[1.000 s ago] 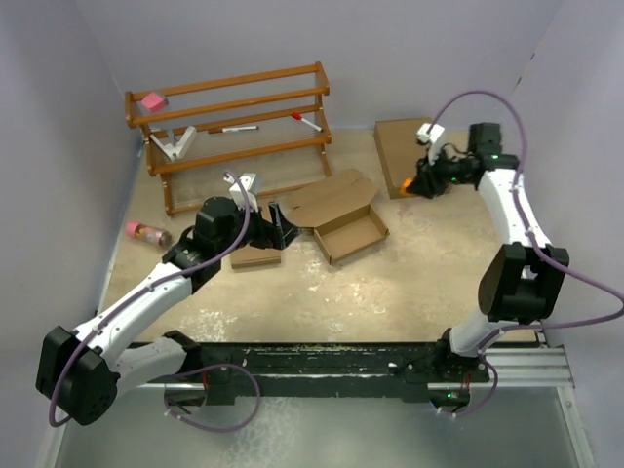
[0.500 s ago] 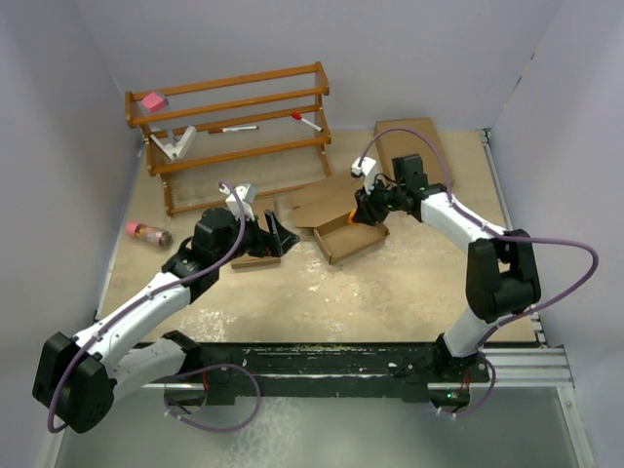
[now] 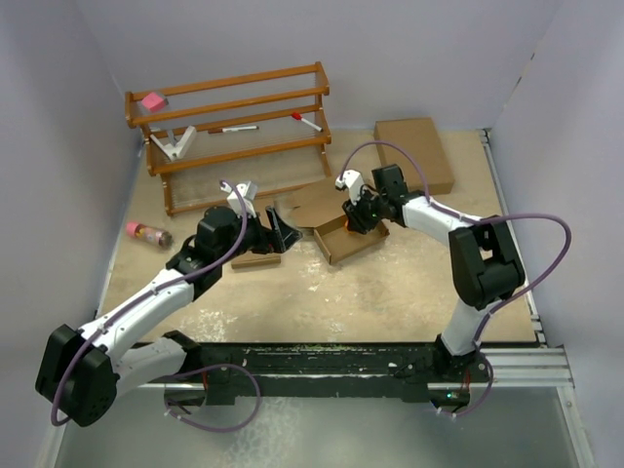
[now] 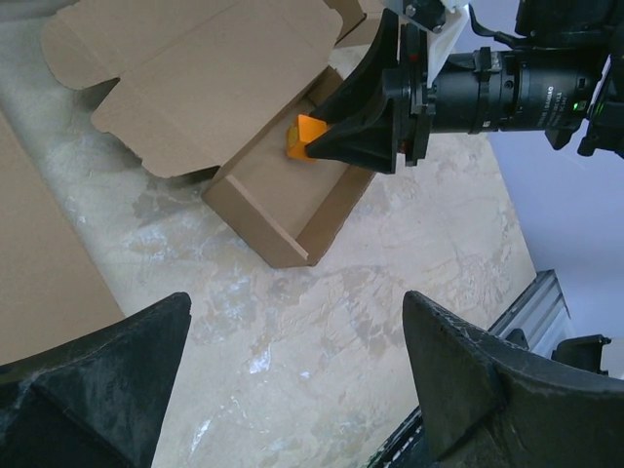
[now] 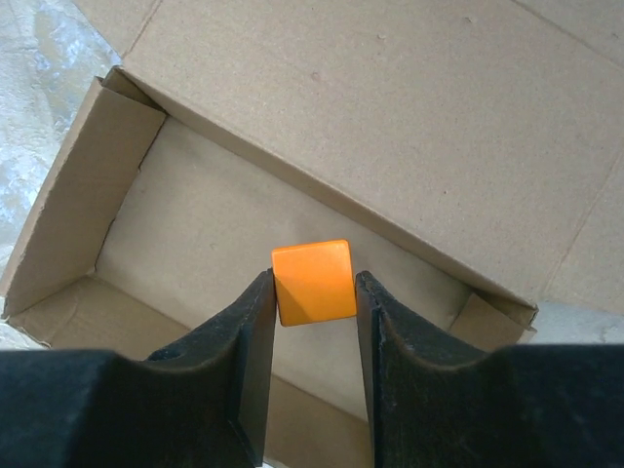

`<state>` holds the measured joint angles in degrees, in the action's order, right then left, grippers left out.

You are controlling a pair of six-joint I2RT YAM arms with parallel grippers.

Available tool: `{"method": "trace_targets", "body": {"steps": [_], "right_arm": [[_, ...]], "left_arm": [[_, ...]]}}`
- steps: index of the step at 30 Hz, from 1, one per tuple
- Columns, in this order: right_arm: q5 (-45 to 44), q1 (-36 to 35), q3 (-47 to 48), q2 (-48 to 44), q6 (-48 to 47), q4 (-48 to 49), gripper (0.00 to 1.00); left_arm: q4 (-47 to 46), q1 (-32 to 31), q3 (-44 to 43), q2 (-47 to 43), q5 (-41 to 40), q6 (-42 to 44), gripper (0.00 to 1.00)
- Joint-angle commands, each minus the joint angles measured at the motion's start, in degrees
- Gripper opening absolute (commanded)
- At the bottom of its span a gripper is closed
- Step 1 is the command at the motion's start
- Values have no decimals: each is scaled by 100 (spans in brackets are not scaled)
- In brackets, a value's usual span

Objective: Fold the paper box

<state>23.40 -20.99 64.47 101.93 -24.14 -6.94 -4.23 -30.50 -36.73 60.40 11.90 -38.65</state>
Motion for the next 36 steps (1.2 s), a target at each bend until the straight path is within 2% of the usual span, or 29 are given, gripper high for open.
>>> {"method": "trace_targets", "body": {"steps": [1, 4, 6, 14, 19, 21, 22, 24, 27, 29, 31, 33, 36], "right_arm": [[-96, -54, 67, 21, -1, 43, 43], [-36, -54, 121, -35, -2, -81, 58], [52, -54, 169, -77, -53, -217, 64], [1024, 99, 462, -921, -436, -993, 66], [1339, 341, 577, -1717, -390, -831, 68], [1322, 350, 589, -1843, -36, -466, 92], [1306, 350, 675, -1783, 24, -494, 99], [1463, 350, 1128, -1403, 697, -689, 100], [2210, 585, 2572, -280, 346, -2491, 100], [2884, 1043, 2810, 206, 690, -2401, 95], [2626, 1286, 2818, 381, 992, -2032, 95], [2344, 1437, 3021, 623, 1016, -2130, 91], [1962, 1516, 3124, 800, 1088, -2062, 89]], "left_arm": [[-469, 28, 64, 34, -13, -185, 92], [-565, 35, 93, 46, 1, -272, 92], [-650, 35, 112, 57, 13, -332, 92], [-949, 91, 143, 181, -111, -491, 91], [-1480, 202, 187, 272, -167, -240, 89], [-1566, 262, 136, 333, -204, -201, 89], [-1571, 295, 92, 407, -201, -212, 89], [-1581, 388, -10, 626, -96, -291, 89], [-1967, 620, -11, 1086, 451, -653, 89], [-2707, 867, 189, 1447, 853, -1178, 89], [-3196, 1078, 326, 1761, 1141, -1584, 89], [-3158, 1213, 251, 2027, 1256, -1706, 88], [-2624, 1249, -103, 2403, 1202, -1578, 87]]}}
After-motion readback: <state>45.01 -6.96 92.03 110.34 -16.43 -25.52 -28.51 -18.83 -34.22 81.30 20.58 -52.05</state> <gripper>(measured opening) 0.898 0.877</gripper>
